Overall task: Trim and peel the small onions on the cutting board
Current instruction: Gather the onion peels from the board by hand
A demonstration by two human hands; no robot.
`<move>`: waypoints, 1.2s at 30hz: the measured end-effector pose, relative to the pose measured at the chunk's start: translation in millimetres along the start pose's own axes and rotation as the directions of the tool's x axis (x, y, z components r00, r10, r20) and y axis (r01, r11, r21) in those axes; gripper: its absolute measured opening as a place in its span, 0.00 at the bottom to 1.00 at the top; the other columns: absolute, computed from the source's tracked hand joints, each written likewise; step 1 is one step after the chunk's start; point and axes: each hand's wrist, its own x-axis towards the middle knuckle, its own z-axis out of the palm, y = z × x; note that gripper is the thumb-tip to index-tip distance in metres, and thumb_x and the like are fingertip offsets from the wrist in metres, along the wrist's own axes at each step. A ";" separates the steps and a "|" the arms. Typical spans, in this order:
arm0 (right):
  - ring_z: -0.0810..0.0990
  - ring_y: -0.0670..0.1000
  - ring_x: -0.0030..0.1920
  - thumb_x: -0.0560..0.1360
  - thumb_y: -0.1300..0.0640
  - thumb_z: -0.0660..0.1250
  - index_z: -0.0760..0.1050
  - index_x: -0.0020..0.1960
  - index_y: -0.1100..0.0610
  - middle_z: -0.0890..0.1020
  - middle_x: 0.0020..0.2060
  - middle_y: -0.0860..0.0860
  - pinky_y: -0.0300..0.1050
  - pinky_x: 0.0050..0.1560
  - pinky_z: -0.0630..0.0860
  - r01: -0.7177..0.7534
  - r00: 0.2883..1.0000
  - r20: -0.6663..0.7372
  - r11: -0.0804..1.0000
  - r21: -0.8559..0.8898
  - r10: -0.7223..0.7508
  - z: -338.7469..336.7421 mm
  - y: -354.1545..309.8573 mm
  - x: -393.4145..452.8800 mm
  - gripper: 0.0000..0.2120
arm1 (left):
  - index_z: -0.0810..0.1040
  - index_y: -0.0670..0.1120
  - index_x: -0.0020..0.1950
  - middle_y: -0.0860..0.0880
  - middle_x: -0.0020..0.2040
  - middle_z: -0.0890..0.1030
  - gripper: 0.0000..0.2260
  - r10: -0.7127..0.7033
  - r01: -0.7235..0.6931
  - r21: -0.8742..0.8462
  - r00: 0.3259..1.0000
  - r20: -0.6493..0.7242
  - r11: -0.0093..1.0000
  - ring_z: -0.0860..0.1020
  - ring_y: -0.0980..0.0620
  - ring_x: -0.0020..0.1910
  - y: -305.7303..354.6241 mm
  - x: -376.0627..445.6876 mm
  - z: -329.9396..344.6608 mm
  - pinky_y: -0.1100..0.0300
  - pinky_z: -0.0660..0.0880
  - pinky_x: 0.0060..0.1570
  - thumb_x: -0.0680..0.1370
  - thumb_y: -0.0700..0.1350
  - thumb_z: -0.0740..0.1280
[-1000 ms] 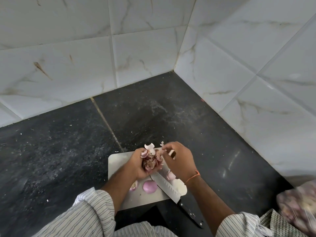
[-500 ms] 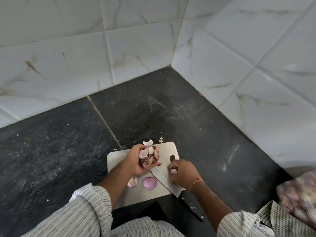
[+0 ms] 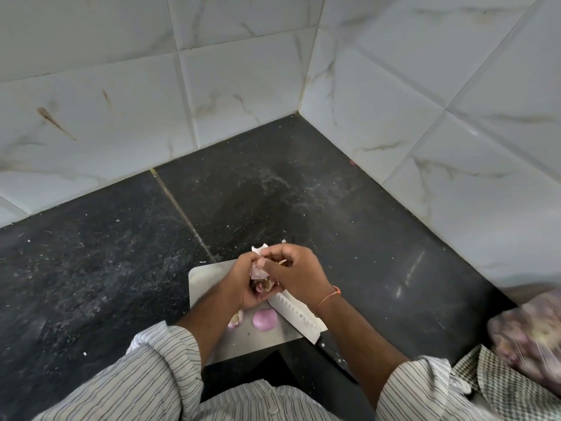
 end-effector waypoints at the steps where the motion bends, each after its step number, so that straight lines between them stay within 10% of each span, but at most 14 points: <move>1: 0.86 0.43 0.42 0.79 0.53 0.76 0.88 0.53 0.50 0.89 0.44 0.46 0.36 0.43 0.81 -0.016 1.000 0.009 1.000 -0.013 0.016 3.0 0.0 1.1 0.05 | 0.85 0.41 0.53 0.41 0.45 0.87 0.16 0.007 -0.007 0.006 1.000 0.001 1.000 0.88 0.44 0.42 0.1 -0.9 0.6 0.51 0.86 0.41 0.82 0.47 0.59; 8: 0.86 0.48 0.42 0.82 0.50 0.68 0.86 0.51 0.46 0.87 0.43 0.44 0.46 0.41 0.81 -0.138 0.971 -0.210 0.986 -0.088 0.117 -18.5 22.6 13.7 0.07 | 0.82 0.39 0.59 0.37 0.53 0.85 0.17 -0.009 0.018 -0.170 0.999 0.051 0.985 0.86 0.38 0.47 4.0 -7.9 -12.6 0.44 0.86 0.45 0.80 0.44 0.58; 12: 0.83 0.48 0.55 0.81 0.56 0.66 0.84 0.63 0.46 0.85 0.57 0.43 0.47 0.60 0.81 -0.119 0.989 0.002 0.818 -0.562 0.145 -24.8 50.3 13.6 0.14 | 0.84 0.41 0.53 0.41 0.45 0.85 0.17 -0.005 0.008 -0.149 1.000 0.025 0.989 0.84 0.42 0.46 6.9 -13.7 -21.5 0.50 0.87 0.41 0.81 0.46 0.57; 16: 0.82 0.55 0.59 0.81 0.56 0.68 0.78 0.70 0.44 0.79 0.61 0.48 0.44 0.55 0.78 0.076 0.976 0.181 0.596 -0.799 0.118 -16.7 66.9 20.1 0.19 | 0.89 0.39 0.43 0.41 0.43 0.85 0.23 -0.005 0.008 -0.177 1.000 0.018 0.984 0.82 0.43 0.47 12.3 -19.7 -29.9 0.53 0.85 0.40 0.81 0.47 0.56; 25: 0.81 0.50 0.55 0.80 0.47 0.67 0.83 0.59 0.43 0.82 0.54 0.44 0.47 0.54 0.81 0.043 0.984 0.146 0.657 -0.752 0.104 -0.4 65.1 31.9 0.10 | 0.85 0.41 0.55 0.39 0.49 0.86 0.17 -0.021 -0.001 -0.241 0.996 -0.091 0.970 0.84 0.40 0.48 17.0 -19.1 -50.8 0.51 0.87 0.38 0.80 0.47 0.60; 36: 0.80 0.47 0.54 0.69 0.40 0.75 0.71 0.69 0.37 0.80 0.56 0.40 0.45 0.54 0.79 0.035 0.976 0.171 0.685 -0.728 0.132 -20.4 93.7 -0.9 0.30 | 0.83 0.37 0.60 0.38 0.49 0.87 0.18 -0.026 0.008 -0.261 0.997 -0.066 0.965 0.87 0.40 0.44 14.2 -14.9 -46.4 0.52 0.87 0.35 0.79 0.46 0.60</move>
